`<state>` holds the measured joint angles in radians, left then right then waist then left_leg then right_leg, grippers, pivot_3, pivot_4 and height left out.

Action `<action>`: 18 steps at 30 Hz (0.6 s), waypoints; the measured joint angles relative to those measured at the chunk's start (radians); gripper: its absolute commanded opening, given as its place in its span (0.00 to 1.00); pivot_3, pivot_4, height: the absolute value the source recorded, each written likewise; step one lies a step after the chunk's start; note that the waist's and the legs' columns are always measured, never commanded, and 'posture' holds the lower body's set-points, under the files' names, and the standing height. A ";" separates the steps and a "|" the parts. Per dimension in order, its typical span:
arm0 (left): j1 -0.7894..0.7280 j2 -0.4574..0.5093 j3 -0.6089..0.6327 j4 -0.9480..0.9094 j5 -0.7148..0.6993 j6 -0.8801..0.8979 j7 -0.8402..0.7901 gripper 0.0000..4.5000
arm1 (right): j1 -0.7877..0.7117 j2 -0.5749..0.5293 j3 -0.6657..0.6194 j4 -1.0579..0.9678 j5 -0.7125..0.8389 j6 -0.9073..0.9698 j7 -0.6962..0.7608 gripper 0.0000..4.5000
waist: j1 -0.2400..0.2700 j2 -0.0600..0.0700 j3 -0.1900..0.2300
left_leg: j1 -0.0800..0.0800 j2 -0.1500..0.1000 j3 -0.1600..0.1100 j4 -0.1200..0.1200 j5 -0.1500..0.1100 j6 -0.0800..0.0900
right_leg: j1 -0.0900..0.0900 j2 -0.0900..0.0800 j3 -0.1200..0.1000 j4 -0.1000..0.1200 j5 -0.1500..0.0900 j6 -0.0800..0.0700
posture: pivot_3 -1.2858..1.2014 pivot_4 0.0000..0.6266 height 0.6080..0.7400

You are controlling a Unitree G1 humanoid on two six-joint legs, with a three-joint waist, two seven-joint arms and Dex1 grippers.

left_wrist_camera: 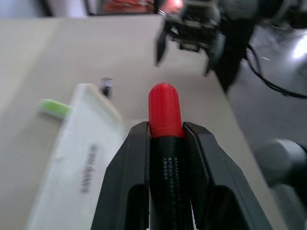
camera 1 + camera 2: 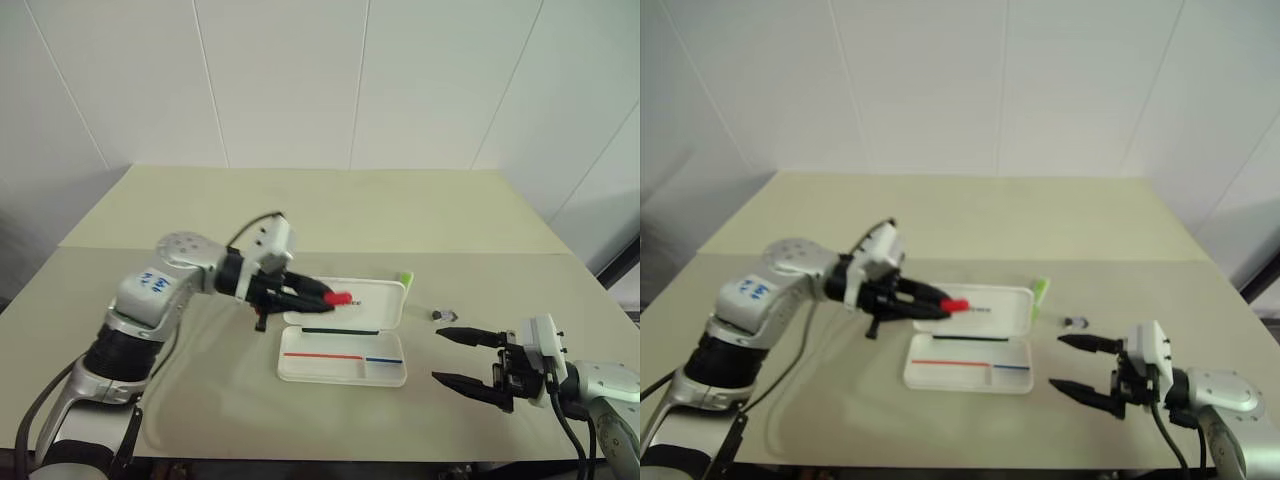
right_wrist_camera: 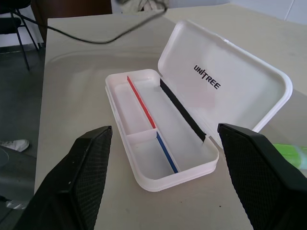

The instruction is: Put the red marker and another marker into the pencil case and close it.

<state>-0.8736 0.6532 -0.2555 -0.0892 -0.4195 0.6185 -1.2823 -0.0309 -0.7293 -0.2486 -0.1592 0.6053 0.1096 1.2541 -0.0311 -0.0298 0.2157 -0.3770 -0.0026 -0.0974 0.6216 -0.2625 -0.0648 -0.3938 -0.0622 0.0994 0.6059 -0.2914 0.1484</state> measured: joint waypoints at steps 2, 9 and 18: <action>-0.007 -0.012 -0.051 0.048 0.059 -0.053 -0.008 0.14 | 0.017 0.003 -0.002 -0.006 -0.001 -0.002 -0.012 1.00 | 0.002 0.000 0.000 | 0.000 0.000 0.000 0.000 0.000 0.000 | 0.000 0.000 0.000 0.001 0.000 0.000 | 0.52 0.24 1.00; -0.074 -0.168 -0.158 0.312 0.262 -0.216 0.078 0.14 | 0.081 0.015 -0.015 -0.064 -0.002 -0.007 -0.061 1.00 | 0.006 0.000 0.000 | -0.003 -0.001 -0.001 0.008 0.000 0.002 | 0.000 0.000 0.000 0.001 0.001 0.002 | 0.52 0.24 1.00; -0.123 -0.304 -0.163 0.449 0.349 -0.261 0.127 0.14 | 0.111 0.021 -0.020 -0.098 -0.004 -0.009 -0.112 1.00 | 0.003 0.000 0.000 | -0.004 -0.001 -0.001 0.007 0.000 0.002 | -0.001 0.000 0.000 0.003 0.001 0.002 | 0.52 0.24 1.00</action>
<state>-0.9967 0.3497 -0.4182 0.3596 -0.0708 0.3572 -1.1554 0.0800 -0.7088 -0.2690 -0.2572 0.6015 0.1002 1.1422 -0.0281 -0.0297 0.2158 -0.3812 -0.0036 -0.0986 0.6287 -0.2630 -0.0631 -0.3952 -0.0620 0.0996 0.6086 -0.2903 0.1506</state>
